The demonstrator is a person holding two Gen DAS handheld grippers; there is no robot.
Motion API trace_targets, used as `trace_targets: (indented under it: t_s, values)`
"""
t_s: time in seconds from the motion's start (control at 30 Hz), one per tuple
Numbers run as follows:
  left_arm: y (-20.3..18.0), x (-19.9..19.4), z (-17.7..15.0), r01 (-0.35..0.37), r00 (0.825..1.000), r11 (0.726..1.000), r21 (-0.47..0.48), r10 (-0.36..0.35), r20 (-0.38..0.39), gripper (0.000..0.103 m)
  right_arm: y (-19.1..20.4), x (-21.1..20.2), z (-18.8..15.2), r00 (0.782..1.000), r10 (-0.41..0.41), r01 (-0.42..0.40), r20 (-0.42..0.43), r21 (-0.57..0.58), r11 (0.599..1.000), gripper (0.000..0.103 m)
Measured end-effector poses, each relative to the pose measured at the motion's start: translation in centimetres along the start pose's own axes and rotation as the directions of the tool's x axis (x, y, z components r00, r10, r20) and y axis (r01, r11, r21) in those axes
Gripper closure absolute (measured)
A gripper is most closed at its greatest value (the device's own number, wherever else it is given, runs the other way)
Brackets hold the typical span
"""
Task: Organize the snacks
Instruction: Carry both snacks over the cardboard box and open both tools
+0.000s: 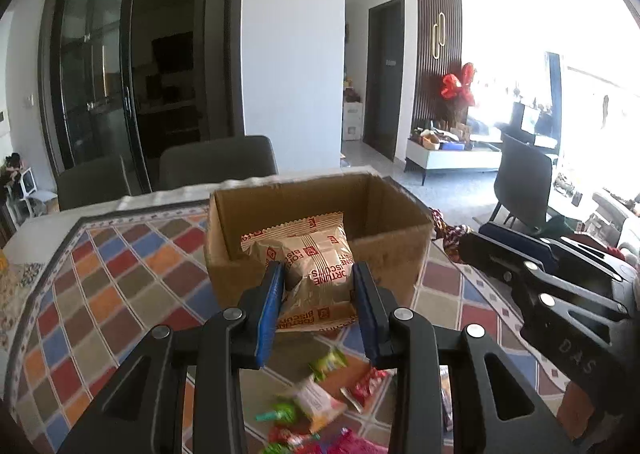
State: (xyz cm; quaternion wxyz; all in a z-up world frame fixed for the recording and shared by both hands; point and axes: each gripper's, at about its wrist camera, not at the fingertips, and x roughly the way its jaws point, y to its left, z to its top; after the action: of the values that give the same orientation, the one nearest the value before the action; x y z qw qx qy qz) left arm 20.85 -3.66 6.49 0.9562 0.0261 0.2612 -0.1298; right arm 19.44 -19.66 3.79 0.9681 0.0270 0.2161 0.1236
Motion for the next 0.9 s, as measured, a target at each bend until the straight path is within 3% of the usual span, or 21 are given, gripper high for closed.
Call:
trace_targets:
  t_s: [0.33,0.6,0.73,0.8,0.83,0.9]
  values:
    - [2.5,3.3,4.2,-0.006,1.0,1.0,0.016,0.006,-0.019,0.068,-1.1,4.3,4.6,1.0,0.008,-0.008,-0.001,0.004,1.0,0.081]
    - [3.9,7.6,6.0,0.0,0.996,1.0,0.014,0.001,-0.095,0.067,-1.6,9.2,6.4,0.996,0.027,-0.027,-0.085,0.008,1.0,0.081]
    - [4.8,9.8,6.5,-0.021,0.992,1.0,0.002,0.021,-0.124,0.065,-2.0,11.1,6.7,0.993,0.018,-0.017,-0.117,0.009,1.0,0.081]
    - [4.8,10.6,6.5,-0.03,0.99,0.999,0.01,0.032,-0.139,0.057,-2.1,11.9,7.0,0.991,0.01,-0.009,-0.133,0.005,1.0,0.08]
    - [4.8,10.8,6.5,-0.036,0.989,0.999,0.014,0.037,-0.145,0.048,-2.2,12.3,7.0,0.99,0.0,0.001,-0.142,0.007,1.0,0.077]
    - [4.9,10.6,6.2,-0.055,0.989,0.998,0.011,0.056,-0.14,0.046,-2.4,12.5,6.8,0.989,-0.018,0.02,-0.146,0.011,1.0,0.063]
